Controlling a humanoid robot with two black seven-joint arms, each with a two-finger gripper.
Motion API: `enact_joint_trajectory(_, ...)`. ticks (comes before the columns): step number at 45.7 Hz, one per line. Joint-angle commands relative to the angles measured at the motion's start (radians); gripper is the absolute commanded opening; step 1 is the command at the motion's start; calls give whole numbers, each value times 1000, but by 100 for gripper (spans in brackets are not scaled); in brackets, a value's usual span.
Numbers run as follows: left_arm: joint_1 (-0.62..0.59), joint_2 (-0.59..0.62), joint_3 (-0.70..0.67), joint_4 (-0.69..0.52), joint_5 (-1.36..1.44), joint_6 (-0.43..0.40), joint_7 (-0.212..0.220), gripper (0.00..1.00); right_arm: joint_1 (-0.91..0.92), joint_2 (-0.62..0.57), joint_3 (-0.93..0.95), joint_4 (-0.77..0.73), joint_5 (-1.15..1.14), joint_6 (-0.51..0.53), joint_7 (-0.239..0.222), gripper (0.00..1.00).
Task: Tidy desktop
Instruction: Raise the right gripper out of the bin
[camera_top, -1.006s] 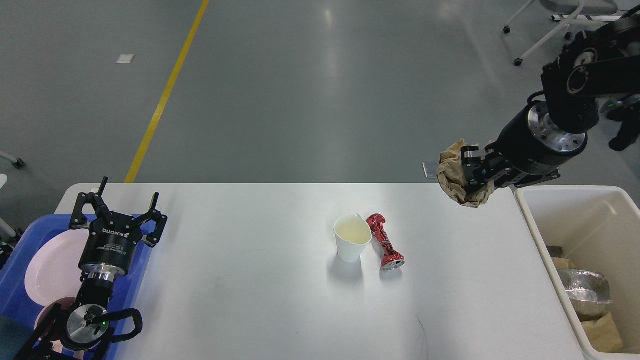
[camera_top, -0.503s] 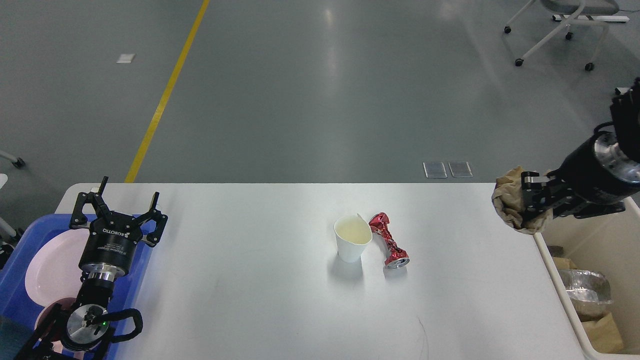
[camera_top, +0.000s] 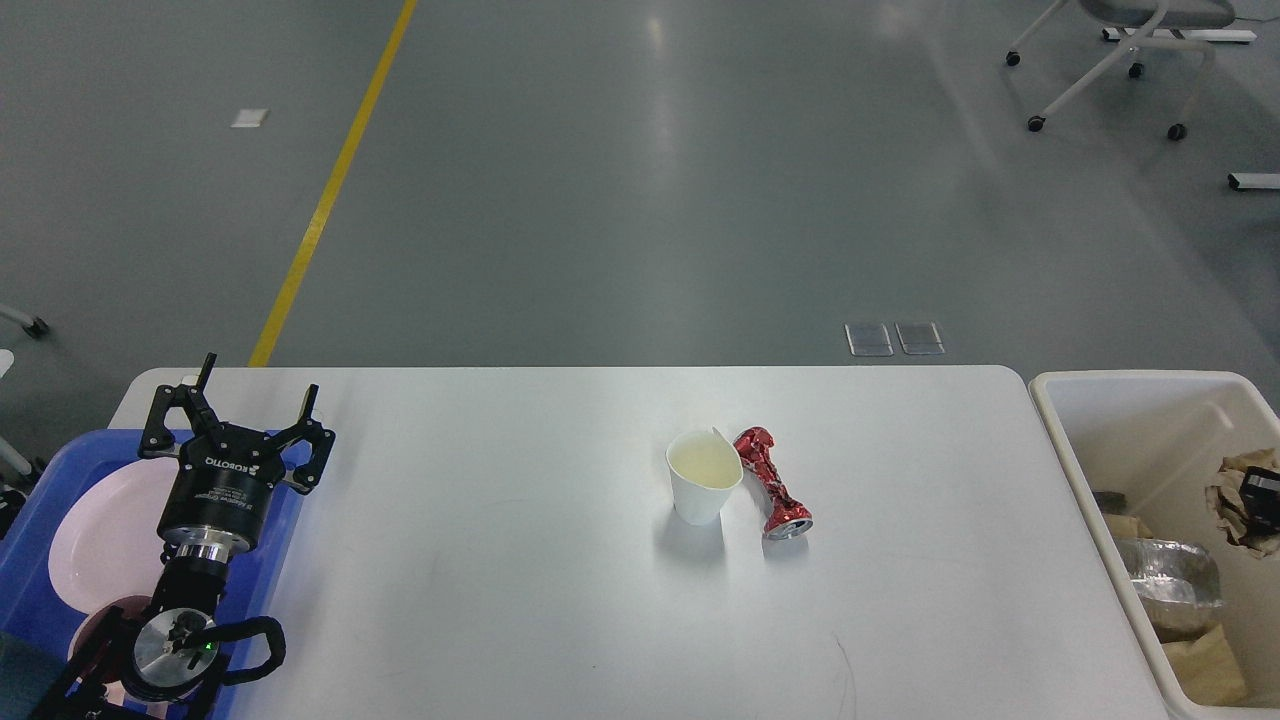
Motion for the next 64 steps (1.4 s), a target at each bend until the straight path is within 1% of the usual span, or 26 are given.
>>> enact_joint_trajectory(1,0,0,0,0,0,1,0,96,-307,54,237,-238,3,-88,0,0)
enact_joint_trajectory(4,0,0,0,0,0,0,0,96,-439,122,335,-353,3,-137,-8,0)
enact_joint_trajectory(7,0,0,0,0,0,0,0,96,-535,191,399,-473,3,-174,-11,0)
enact_joint_trajectory(10,0,0,0,0,0,0,0,96,-599,258,430,-577,4,-206,-12,0)
enact_joint_trajectory(13,0,0,0,0,0,0,0,96,-651,317,436,-645,7,-244,-12,0)
enact_joint_trajectory(17,0,0,0,0,0,0,0,96,-694,367,441,-677,9,-319,-17,0)
enact_joint_trajectory(20,0,0,0,0,0,0,0,96,-704,394,450,-679,9,-372,-34,0)
enact_joint_trajectory(28,0,0,0,0,0,0,0,96,-710,403,453,-677,9,-386,-92,0)
enact_joint_trajectory(29,0,0,0,0,0,0,0,96,-710,403,453,-677,9,-392,-92,6)
enact_joint_trajectory(31,0,0,0,0,0,1,0,96,-711,403,450,-677,10,-407,-92,37)
enact_joint_trajectory(32,0,0,0,0,0,0,0,96,-713,403,450,-677,10,-418,-92,47)
enact_joint_trajectory(33,0,0,0,0,0,0,0,96,-716,403,450,-677,10,-441,-92,54)
enact_joint_trajectory(36,0,0,0,0,0,0,0,96,-723,404,450,-674,10,-494,-92,65)
enact_joint_trajectory(38,0,0,0,0,0,0,0,96,-728,404,452,-671,9,-517,-92,75)
enact_joint_trajectory(39,0,0,0,0,0,0,0,96,-731,407,452,-669,10,-522,-92,83)
enact_joint_trajectory(40,0,0,0,0,0,0,1,96,-733,409,452,-669,10,-530,-90,94)
enact_joint_trajectory(41,0,0,0,0,0,0,0,96,-733,412,453,-669,10,-534,-92,100)
enact_joint_trajectory(53,0,0,0,0,0,1,0,96,-737,404,455,-657,10,-519,-86,100)
enact_joint_trajectory(58,0,0,0,0,0,0,0,96,-713,400,456,-647,9,-498,-87,100)
enact_joint_trajectory(61,0,0,0,0,0,0,0,96,-664,392,446,-625,0,-453,-93,100)
enact_joint_trajectory(64,0,0,0,0,0,0,0,96,-615,343,443,-588,-5,-369,-100,100)
